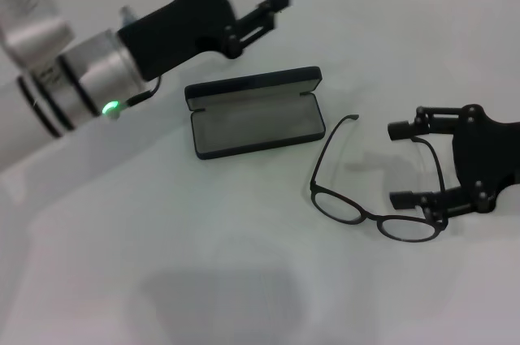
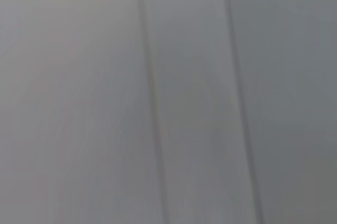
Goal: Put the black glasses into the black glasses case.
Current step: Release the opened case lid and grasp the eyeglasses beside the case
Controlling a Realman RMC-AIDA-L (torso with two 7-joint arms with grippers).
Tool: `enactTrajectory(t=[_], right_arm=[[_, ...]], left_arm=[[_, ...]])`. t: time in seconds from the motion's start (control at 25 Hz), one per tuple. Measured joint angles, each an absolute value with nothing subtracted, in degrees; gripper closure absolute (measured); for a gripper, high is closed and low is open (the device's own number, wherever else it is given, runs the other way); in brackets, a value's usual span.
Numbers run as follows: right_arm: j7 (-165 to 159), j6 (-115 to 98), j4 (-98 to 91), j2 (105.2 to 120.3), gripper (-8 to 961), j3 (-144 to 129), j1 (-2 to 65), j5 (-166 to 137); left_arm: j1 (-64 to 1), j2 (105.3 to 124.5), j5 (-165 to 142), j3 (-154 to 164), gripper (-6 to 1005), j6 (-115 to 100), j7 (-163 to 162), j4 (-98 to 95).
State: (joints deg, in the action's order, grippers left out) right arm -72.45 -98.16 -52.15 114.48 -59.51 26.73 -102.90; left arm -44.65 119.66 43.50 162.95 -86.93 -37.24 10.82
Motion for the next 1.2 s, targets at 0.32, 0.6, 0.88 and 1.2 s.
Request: enactTrajectory(t=[0.32, 0.6, 0.88, 1.2], right_arm=[[-99.7, -97.4, -70.8, 115.35, 161, -71.6, 32.0, -122.5], [-108.5, -92.8, -70.9, 115.7, 260, -81.6, 36.2, -129.2], [-112.2, -86.5, -70.7, 115.88, 271, -92.7, 36.5, -130.5], [-115.2, -81.3, -70.6, 116.07, 313, -98.3, 36.6, -132.7]], left_arm=[[-40.2, 119.76, 47.3, 162.9, 476, -80.1, -34.7, 6.9], [-39.9, 119.79, 47.8, 162.9, 475, -77.7, -34.8, 6.3], [-39.4, 119.78, 47.8, 162.9, 476, -77.7, -34.8, 6.4], [-39.1, 119.72, 47.4, 162.9, 477, -76.3, -34.8, 6.3]])
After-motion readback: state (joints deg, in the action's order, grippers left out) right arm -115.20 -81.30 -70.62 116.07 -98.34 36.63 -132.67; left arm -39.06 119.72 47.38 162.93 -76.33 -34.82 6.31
